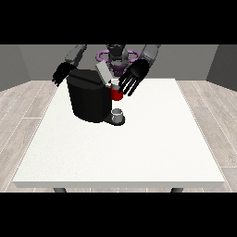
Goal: Insert the coffee pod into the coffee machine and close the lid
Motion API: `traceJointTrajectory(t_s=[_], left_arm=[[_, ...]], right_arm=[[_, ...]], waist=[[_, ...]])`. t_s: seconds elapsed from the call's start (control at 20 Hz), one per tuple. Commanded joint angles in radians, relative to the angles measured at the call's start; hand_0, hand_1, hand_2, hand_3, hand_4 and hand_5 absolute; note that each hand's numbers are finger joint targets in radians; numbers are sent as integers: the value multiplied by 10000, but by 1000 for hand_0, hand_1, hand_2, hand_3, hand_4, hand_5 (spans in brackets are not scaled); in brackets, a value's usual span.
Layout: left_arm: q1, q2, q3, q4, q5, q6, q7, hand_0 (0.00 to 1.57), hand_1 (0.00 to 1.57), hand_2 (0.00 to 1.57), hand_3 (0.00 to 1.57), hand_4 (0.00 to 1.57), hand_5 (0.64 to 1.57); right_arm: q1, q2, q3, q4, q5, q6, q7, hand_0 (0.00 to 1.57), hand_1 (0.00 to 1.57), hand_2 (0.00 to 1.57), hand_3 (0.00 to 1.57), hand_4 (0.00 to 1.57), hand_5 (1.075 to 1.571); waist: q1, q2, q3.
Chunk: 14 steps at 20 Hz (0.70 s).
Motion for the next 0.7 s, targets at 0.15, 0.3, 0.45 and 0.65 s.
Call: traceJointTrajectory(t_s=[0.15, 0.3, 0.45, 0.65], left_arm=[[325, -900, -254, -81, -252, 250, 516, 0, 0, 0, 0, 0, 1571], [581, -5, 17, 201, -220, -3, -93, 0, 0, 0, 0, 0, 1571], [20, -131, 79, -111, -90, -526, 391, 0, 0, 0, 0, 0, 1571], [704, -603, 175, -222, 33, -210, 513, 0, 0, 0, 0, 0, 1571]], right_arm=[[7, 364, 160, 185, 209, -440, 30, 0, 0, 0, 0, 416, 1571], [696, 251, 409, -497, 75, 1, 215, 0, 0, 0, 0, 392, 1571], [585, 398, 62, 347, -6, -167, -612, 0, 0, 0, 0, 383, 1571], [1113, 36, -96, 177, -211, 217, -489, 0, 0, 0, 0, 434, 1571]], waist=[[301, -468, -20], [-93, -698, -24], [360, -709, -18], [432, -1396, -20]])
